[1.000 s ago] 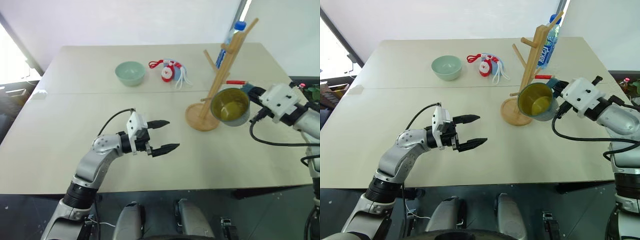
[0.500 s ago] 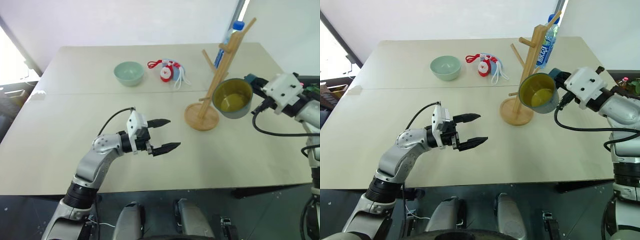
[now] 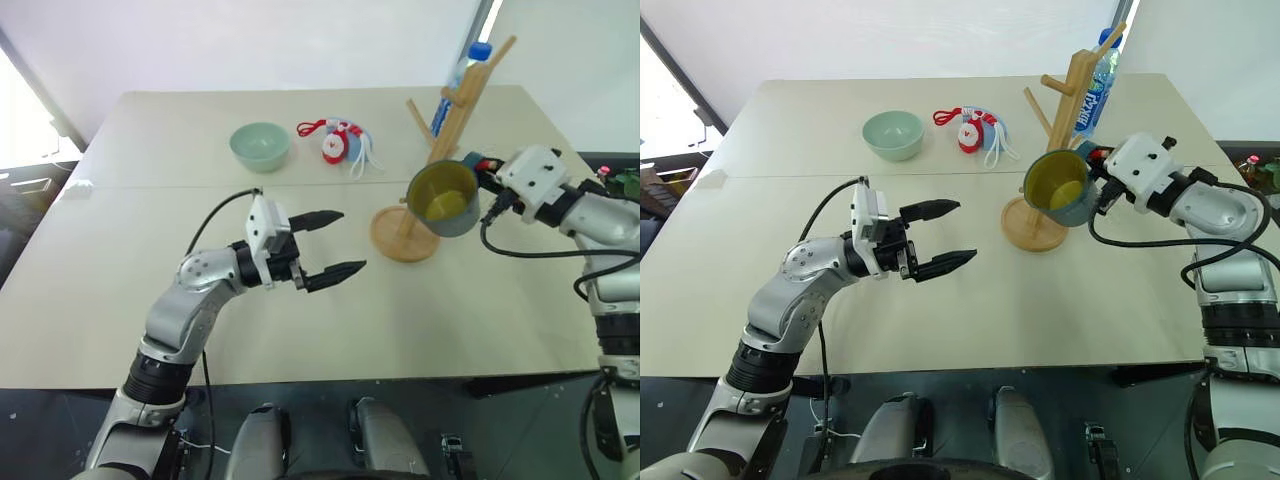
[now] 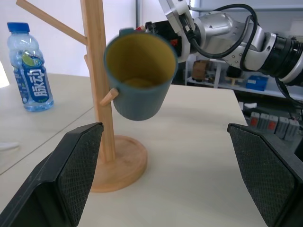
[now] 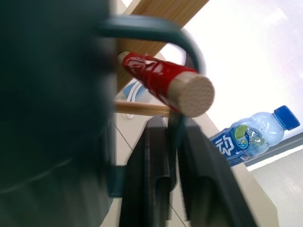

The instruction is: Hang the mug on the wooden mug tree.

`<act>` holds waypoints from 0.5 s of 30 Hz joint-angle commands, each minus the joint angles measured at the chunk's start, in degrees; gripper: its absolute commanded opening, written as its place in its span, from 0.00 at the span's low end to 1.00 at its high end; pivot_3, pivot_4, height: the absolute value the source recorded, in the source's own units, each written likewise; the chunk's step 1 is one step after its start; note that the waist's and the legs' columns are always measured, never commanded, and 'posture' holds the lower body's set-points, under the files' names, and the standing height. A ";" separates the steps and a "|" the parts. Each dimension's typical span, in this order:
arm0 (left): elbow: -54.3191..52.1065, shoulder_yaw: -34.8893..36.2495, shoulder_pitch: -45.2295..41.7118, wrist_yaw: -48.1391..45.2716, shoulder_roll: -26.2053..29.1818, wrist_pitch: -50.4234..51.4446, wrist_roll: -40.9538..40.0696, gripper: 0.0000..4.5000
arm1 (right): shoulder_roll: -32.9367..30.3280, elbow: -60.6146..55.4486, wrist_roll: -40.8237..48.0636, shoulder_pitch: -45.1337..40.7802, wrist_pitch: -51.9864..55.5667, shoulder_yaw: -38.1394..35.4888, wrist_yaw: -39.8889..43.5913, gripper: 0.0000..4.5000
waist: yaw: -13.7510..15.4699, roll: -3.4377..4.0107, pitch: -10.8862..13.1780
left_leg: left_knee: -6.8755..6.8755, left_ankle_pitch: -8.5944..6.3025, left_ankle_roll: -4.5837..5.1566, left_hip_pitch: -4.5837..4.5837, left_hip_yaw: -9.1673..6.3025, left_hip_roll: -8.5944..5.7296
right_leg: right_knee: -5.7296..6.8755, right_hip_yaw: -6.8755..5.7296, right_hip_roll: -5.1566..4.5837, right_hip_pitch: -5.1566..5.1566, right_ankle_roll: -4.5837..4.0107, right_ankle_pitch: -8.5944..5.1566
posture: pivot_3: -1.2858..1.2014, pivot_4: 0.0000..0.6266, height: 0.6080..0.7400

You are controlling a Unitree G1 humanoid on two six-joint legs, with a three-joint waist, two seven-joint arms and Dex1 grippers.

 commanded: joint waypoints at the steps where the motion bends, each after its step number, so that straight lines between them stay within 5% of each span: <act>1: -2.64 1.29 -0.46 0.27 0.19 -0.21 -1.28 1.00 | -0.68 -0.63 -0.76 -1.79 -2.08 -1.66 -1.45 0.55 | -0.01 0.00 0.00 | 0.00 0.00 0.00 0.00 0.00 0.00 | 0.00 0.00 0.00 0.00 0.00 0.00 | 0.52 0.24 1.00; 3: -2.75 1.25 -0.30 0.35 0.23 -0.22 -1.23 1.00 | -1.15 -0.93 -0.94 -1.70 -2.28 -2.22 -1.98 0.77 | -0.01 0.00 0.00 | 0.00 0.00 0.00 0.00 0.00 0.00 | 0.00 0.00 0.00 0.00 0.00 0.00 | 0.52 0.24 1.00; 9: -1.43 2.30 1.02 3.59 -0.09 -0.83 0.66 1.00 | -3.46 -7.95 3.62 5.17 2.21 -10.41 -2.54 0.77 | 0.29 0.00 0.00 | 0.00 0.00 0.00 -0.03 0.00 -0.01 | 0.00 -0.03 0.00 0.01 0.00 0.00 | 0.52 0.24 1.00; 15: 4.82 7.84 4.18 11.81 -1.92 -4.17 3.53 1.00 | 2.08 -16.32 13.20 18.13 11.30 -20.88 -5.52 0.77 | 0.01 -0.01 -0.01 | 0.00 0.00 0.00 0.05 -0.06 0.02 | 0.00 -0.01 -0.01 0.09 0.02 0.01 | 0.52 0.24 1.00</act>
